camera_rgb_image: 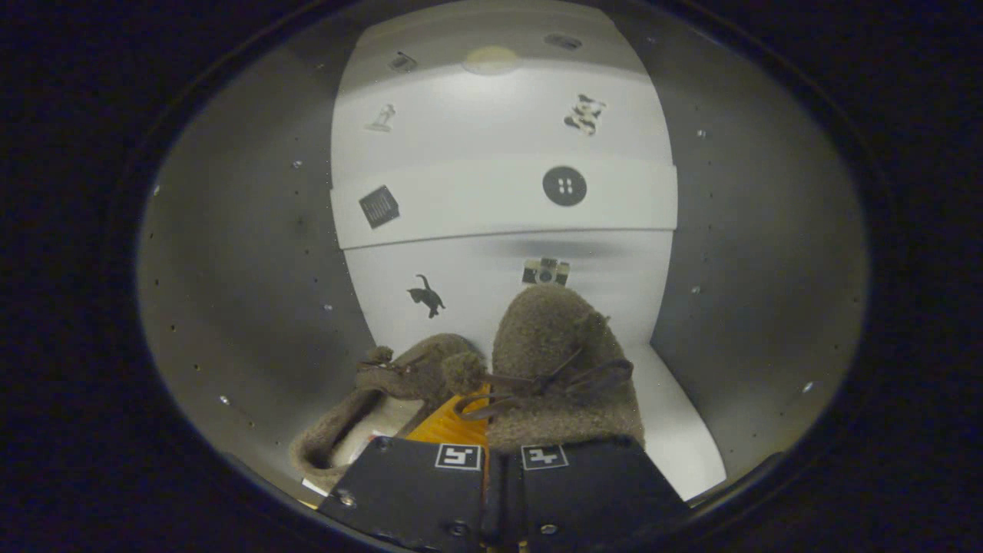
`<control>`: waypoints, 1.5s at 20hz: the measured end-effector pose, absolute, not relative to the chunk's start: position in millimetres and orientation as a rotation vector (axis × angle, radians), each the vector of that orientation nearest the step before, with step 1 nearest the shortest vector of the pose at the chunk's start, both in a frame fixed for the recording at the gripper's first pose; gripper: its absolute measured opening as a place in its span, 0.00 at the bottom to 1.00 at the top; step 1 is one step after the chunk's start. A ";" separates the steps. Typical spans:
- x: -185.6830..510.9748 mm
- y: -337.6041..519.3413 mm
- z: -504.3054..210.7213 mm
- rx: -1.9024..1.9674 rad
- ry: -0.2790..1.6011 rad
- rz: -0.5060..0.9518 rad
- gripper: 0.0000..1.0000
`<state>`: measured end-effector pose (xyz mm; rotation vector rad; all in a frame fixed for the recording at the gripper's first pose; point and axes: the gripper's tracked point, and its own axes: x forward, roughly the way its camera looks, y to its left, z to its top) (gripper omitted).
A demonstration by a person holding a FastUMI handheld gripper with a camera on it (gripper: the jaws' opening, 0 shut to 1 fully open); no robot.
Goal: Open the shoe cabinet door, grab the shoes and put them into the shoe cabinet, then close the shoe cabinet door.
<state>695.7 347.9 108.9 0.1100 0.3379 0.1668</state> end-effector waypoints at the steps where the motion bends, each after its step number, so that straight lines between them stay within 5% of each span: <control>1: 700.3 346.3 104.3 0.114 0.357 0.154 0.06; 10: 713.9 348.8 77.2 0.117 0.495 0.109 0.10; 19: 666.2 344.4 109.2 0.037 0.377 0.090 0.79; 26: 553.7 345.0 144.4 -0.036 0.192 0.133 0.79; 30: 468.3 344.2 169.2 -0.011 0.113 0.171 0.98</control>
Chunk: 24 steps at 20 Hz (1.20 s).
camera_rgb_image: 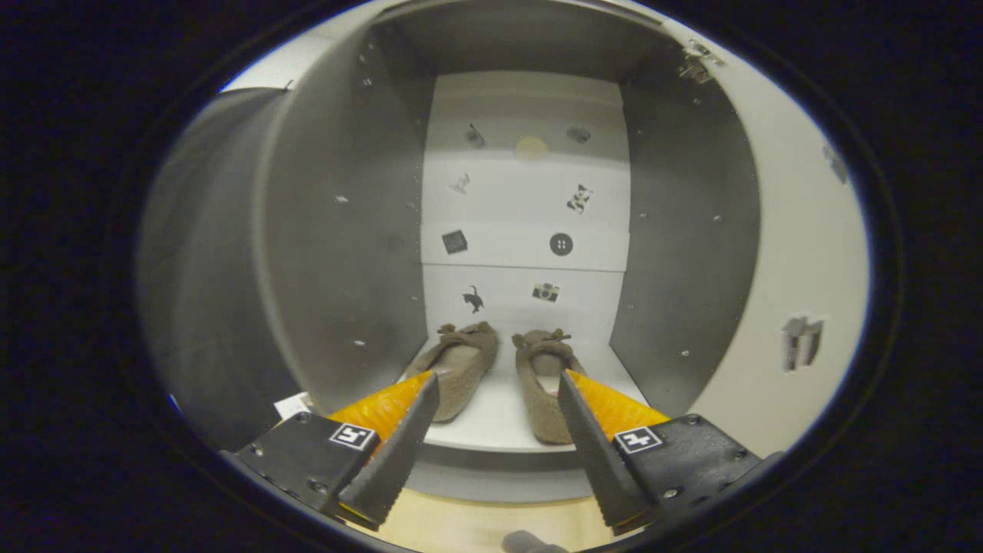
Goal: Open the shoe cabinet door, grab the shoes and put them into the shoe cabinet, then close the shoe cabinet door.
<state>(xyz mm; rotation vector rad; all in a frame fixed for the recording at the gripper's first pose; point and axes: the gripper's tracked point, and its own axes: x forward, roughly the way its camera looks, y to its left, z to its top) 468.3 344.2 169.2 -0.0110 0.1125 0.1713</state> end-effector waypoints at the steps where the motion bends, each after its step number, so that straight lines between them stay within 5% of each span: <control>1: 446.2 343.4 176.7 -0.005 0.090 0.180 1.00; 14: 188.5 278.6 153.9 -0.006 0.069 0.305 1.00; 24: 134.8 105.4 161.9 0.069 0.040 0.177 1.00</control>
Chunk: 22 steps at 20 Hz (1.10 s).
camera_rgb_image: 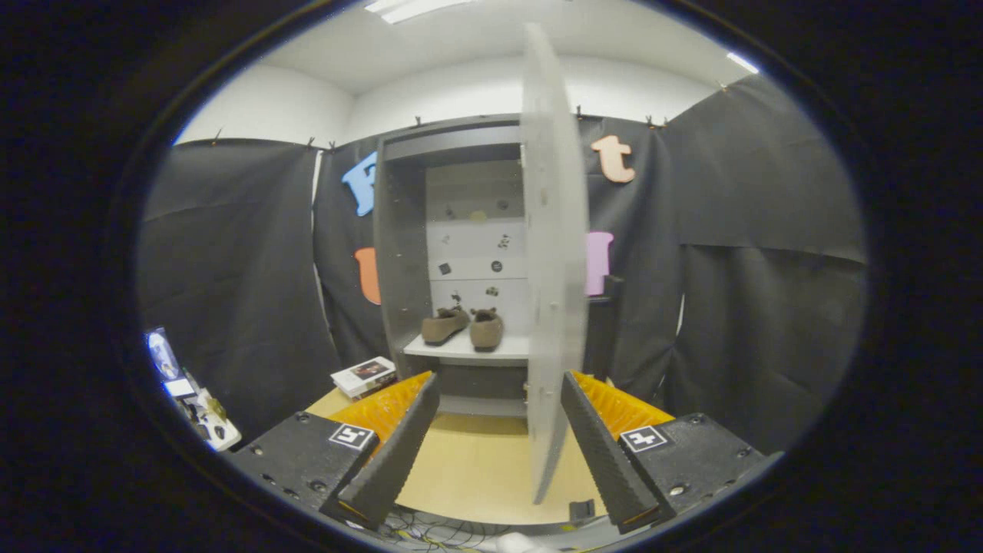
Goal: Open the shoe cabinet door, grab the shoes and put them into the shoe cabinet, then close the shoe cabinet door.
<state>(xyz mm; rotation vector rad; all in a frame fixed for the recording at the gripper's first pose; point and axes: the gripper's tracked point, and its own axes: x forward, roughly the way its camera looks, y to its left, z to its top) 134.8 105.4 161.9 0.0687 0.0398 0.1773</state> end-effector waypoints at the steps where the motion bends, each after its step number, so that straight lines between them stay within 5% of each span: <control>1: 137.6 82.8 159.7 0.069 0.045 0.160 1.00; 8: 183.1 -21.6 165.6 0.104 0.040 0.183 0.99; 16: 224.7 10.7 168.7 0.089 0.041 0.405 0.99; 22: 226.4 30.5 172.0 0.058 0.035 0.405 0.97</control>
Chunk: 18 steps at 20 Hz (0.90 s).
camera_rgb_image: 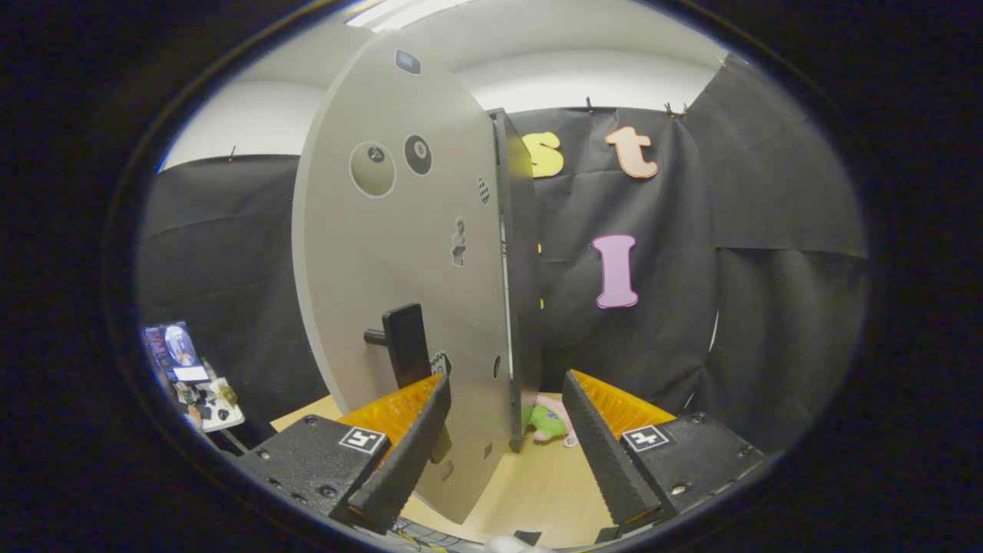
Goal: Open the shoe cabinet door, grab the shoes and put them into the shoe cabinet, then close the shoe cabinet door.
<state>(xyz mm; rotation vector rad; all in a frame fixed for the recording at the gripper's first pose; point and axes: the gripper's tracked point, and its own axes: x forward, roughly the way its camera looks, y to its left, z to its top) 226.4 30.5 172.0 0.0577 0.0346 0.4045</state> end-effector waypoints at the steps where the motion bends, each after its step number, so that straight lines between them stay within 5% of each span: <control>1: 220.6 38.5 170.2 0.064 0.033 0.403 0.97; 18: 231.0 218.2 160.4 0.077 0.059 0.283 0.97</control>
